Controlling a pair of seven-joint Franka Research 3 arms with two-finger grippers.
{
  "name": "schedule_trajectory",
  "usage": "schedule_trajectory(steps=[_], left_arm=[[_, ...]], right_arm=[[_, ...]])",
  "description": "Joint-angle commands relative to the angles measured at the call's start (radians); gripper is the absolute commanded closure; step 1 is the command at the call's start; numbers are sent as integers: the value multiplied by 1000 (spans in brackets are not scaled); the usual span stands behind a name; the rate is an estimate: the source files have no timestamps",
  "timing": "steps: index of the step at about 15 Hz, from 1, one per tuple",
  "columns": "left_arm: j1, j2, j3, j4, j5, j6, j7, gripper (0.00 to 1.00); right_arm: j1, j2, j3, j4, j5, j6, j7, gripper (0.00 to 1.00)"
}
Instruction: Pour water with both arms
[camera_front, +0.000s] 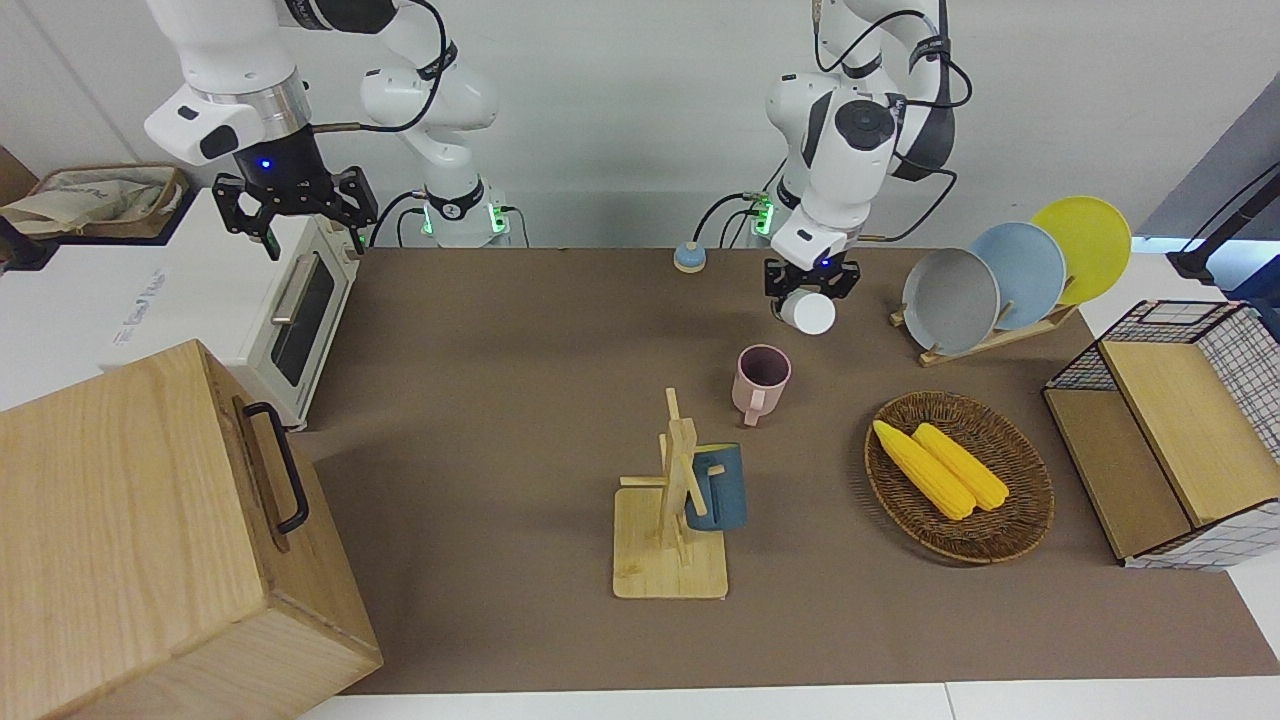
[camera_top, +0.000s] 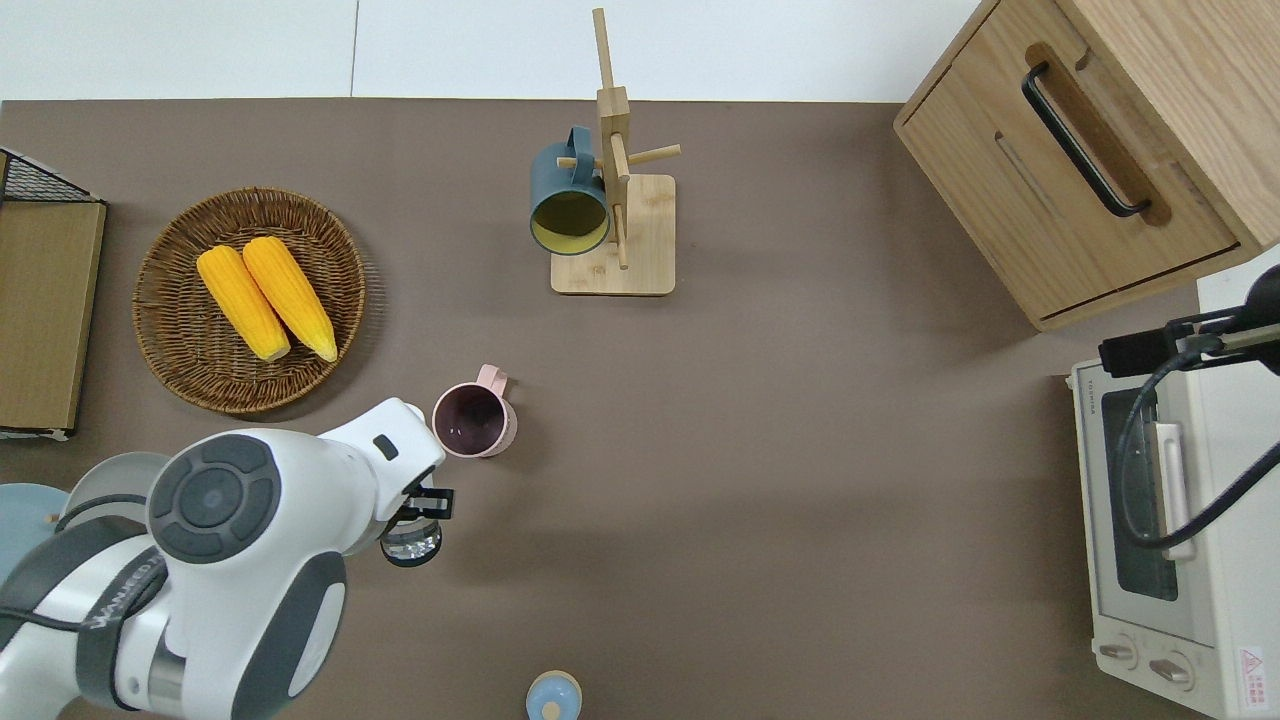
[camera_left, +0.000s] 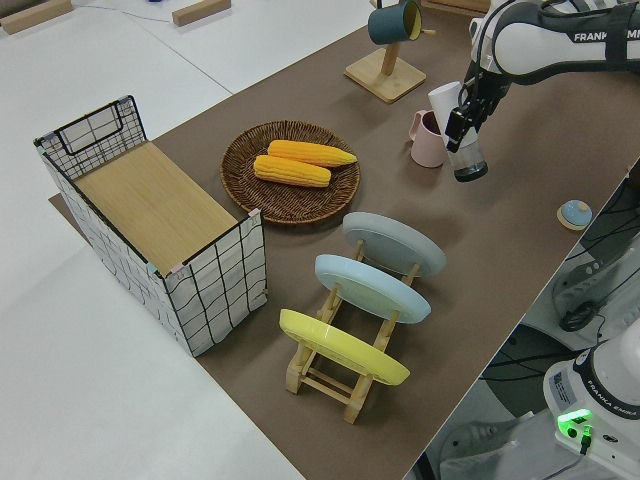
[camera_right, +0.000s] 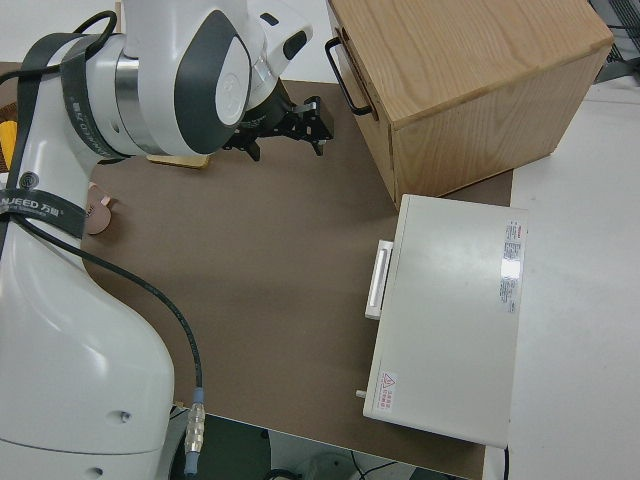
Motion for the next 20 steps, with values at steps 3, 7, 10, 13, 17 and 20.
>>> schedule_trajectory(steps=[3, 7, 10, 13, 17, 20], left_arm=[[183, -26, 2, 19, 4, 146, -4, 1000], [293, -21, 2, 88, 62, 173, -1, 1000], [356, 0, 3, 173, 108, 173, 9, 1000], [402, 46, 3, 290, 113, 173, 12, 1000], [468, 118, 6, 425, 153, 176, 50, 1000], [524, 190, 28, 537, 145, 176, 165, 1000]], right_arm=[[-6, -2, 3, 6, 13, -14, 8, 7], [-4, -2, 5, 8, 13, -14, 8, 7], [-4, -2, 3, 6, 13, -14, 8, 7], [-4, -2, 3, 8, 13, -14, 8, 7], [-4, -2, 5, 8, 13, -14, 9, 7], [-4, -2, 5, 8, 13, -14, 8, 7]])
